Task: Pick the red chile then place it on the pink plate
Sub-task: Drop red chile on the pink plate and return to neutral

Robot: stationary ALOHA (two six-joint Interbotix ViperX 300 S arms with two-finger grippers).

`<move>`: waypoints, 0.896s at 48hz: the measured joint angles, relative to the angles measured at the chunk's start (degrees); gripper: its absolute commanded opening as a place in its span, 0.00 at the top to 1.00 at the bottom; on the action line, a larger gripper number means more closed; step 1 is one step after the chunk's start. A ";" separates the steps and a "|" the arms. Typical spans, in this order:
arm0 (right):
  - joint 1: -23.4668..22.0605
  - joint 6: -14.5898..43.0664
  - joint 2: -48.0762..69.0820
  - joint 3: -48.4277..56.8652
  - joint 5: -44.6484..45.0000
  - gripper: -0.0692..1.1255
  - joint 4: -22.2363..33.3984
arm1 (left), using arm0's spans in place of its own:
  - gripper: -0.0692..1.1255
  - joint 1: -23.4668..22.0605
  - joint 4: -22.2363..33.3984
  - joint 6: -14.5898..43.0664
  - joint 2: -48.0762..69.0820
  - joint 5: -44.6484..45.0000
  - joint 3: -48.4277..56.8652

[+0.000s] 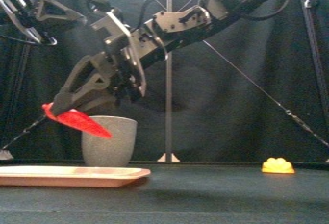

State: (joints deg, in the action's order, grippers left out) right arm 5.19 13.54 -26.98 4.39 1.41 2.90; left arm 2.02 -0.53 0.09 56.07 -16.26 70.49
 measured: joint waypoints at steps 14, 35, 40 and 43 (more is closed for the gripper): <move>-1.05 0.18 -1.49 -0.88 2.46 0.24 -0.70 | 0.96 0.09 0.00 0.00 0.00 0.35 -0.09; -5.45 0.00 18.54 15.82 -0.88 0.20 -0.35 | 0.96 0.18 0.00 0.00 0.00 0.88 -0.09; -8.26 -0.09 28.56 23.73 -6.86 0.20 -0.44 | 0.96 0.26 0.00 0.00 0.09 0.88 0.09; -9.14 0.00 34.98 29.53 -11.43 0.20 -0.70 | 0.96 0.44 0.00 0.00 0.18 0.88 0.26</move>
State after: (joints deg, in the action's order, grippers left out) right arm -3.96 13.54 8.00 33.93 -10.02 2.20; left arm 2.46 -0.53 0.09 56.25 -15.38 70.75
